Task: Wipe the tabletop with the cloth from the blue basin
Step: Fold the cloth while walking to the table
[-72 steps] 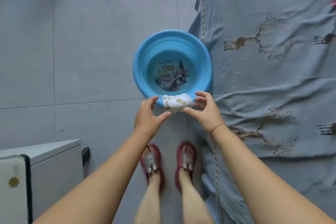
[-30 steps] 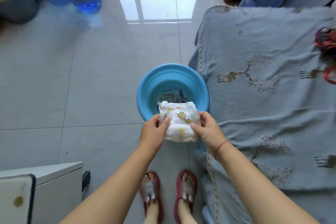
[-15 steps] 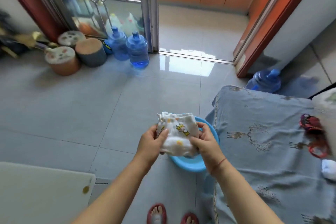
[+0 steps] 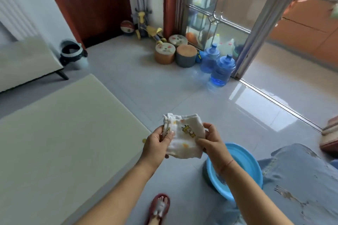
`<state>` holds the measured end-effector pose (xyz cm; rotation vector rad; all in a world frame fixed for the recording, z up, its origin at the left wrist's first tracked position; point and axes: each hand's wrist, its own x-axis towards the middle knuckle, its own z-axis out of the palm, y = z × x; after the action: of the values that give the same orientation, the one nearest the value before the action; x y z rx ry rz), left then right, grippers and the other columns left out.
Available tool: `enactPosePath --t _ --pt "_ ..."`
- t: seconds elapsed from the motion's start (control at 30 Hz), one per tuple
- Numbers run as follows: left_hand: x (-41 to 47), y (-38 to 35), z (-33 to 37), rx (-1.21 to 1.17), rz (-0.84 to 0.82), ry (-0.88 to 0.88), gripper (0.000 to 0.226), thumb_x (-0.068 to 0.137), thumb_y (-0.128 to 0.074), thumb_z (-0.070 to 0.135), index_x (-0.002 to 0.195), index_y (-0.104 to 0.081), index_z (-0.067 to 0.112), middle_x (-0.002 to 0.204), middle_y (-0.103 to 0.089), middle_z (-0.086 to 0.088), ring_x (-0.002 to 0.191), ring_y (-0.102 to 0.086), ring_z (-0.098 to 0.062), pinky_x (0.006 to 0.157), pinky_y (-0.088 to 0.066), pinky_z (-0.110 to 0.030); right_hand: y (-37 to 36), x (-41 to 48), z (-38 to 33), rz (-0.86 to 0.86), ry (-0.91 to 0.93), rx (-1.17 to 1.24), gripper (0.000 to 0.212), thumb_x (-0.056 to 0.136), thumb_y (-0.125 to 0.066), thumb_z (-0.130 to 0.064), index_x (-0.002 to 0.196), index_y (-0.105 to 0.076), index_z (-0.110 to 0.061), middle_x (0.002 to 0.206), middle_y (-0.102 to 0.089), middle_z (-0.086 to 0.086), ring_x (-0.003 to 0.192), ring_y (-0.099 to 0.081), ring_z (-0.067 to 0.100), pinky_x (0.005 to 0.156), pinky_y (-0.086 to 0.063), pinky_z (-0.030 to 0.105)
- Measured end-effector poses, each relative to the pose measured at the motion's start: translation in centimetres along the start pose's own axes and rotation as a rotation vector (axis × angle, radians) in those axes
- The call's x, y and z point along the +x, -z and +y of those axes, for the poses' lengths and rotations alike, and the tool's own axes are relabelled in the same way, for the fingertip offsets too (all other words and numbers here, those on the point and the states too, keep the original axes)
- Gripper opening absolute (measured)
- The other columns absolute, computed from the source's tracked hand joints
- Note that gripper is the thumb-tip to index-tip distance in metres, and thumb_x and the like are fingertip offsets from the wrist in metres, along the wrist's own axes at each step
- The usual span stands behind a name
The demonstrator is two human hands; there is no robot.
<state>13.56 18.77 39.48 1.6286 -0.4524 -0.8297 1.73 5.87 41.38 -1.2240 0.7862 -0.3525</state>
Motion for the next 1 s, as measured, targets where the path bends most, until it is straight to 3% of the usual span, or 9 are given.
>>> enactPosePath --t 0.27,0.5,0.63,0.83,1.0 --pt "-11.7 12.1 -2.0 -0.048 0.434 0.02 0.01 0.095 -0.056 0.028 0.095 -0.066 0.028 0.069 -0.064 0.008 0.054 -0.061 -0.007 0.044 -0.042 -0.019 -13.5 -4.1 2.1 -0.419 -0.049 -0.132 0.041 0.085 -0.041 0.018 0.108 -0.049 -0.016 0.087 -0.065 0.007 0.071 -0.061 0.014 0.055 -0.049 0.027" --pt "-23.0 22.4 -3.4 -0.03 0.767 0.016 0.013 0.094 -0.056 0.029 0.09 -0.065 0.02 0.065 -0.053 0.002 0.057 -0.05 -0.011 0.048 -0.041 -0.023 -26.9 -10.3 3.7 -0.73 -0.063 -0.213 0.041 0.087 -0.04 0.017 0.115 -0.047 -0.012 0.086 -0.064 0.005 0.072 -0.061 0.012 0.056 -0.049 0.023" --pt "-29.5 28.0 -4.7 -0.009 0.936 0.0 0.017 0.094 -0.057 0.03 0.086 -0.064 0.017 0.059 -0.046 0.008 0.056 -0.042 -0.007 0.052 -0.036 -0.02 -34.4 -14.8 5.4 -0.862 -0.033 -0.254 0.042 0.087 -0.038 0.018 0.117 -0.045 -0.01 0.085 -0.062 0.005 0.076 -0.058 0.015 0.061 -0.048 0.026" --pt "-39.8 36.6 -7.6 -0.111 1.038 0.008 0.01 0.094 -0.056 0.032 0.092 -0.066 0.029 0.06 -0.051 0.011 0.054 -0.048 -0.005 0.046 -0.047 -0.023 -45.4 -23.2 9.1 -0.981 -0.012 -0.303 0.041 0.089 -0.038 0.016 0.116 -0.046 -0.013 0.08 -0.065 -0.002 0.073 -0.058 0.013 0.055 -0.047 0.025" --pt "-48.7 43.6 -10.9 -0.129 1.114 0.017 0.014 0.095 -0.055 0.033 0.088 -0.064 0.026 0.053 -0.05 0.019 0.05 -0.045 0.002 0.046 -0.041 -0.015 -53.9 -30.6 13.7 -1.035 -0.046 -0.328 0.043 0.088 -0.039 0.017 0.121 -0.044 -0.011 0.086 -0.064 0.004 0.078 -0.058 0.016 0.064 -0.049 0.032"
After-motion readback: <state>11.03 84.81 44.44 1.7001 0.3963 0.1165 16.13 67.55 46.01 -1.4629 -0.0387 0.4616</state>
